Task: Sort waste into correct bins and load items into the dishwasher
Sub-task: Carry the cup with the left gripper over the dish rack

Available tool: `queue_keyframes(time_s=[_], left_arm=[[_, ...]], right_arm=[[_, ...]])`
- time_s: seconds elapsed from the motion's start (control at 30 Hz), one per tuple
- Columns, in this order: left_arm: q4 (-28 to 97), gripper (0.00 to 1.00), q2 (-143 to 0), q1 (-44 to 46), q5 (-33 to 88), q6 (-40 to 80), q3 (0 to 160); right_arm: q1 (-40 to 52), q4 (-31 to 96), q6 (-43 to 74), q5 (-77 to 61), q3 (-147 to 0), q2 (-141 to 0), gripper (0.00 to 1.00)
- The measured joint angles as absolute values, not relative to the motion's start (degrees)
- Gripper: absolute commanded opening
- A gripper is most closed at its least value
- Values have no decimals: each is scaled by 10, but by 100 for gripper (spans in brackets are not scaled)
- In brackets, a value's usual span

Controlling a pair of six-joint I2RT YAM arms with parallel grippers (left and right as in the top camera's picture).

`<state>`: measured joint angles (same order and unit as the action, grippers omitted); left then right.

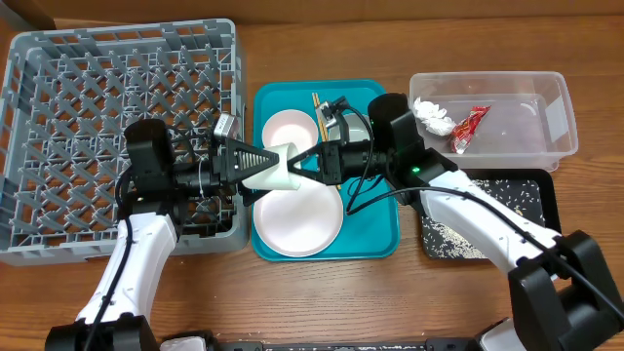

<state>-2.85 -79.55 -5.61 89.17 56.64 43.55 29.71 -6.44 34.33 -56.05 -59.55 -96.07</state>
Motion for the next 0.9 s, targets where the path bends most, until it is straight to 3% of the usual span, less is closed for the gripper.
queue_keyframes(time_s=[0.17,0.5,0.63,0.77,0.9], left_arm=[[-28,84,-796,-56,891,571,435],[-30,93,-796,-56,894,570,435],[-30,82,-796,-56,894,571,435],[-30,58,-796,-56,895,573,435],[-32,57,-796,-57,894,568,435]], right_arm=[[297,-74,347,-574,-596,-964,4],[297,-108,347,-626,-595,-975,4],[297,-109,347,-633,-595,-975,4],[297,-107,348,-630,-595,-975,4],[296,-109,353,-630,-595,-975,4]])
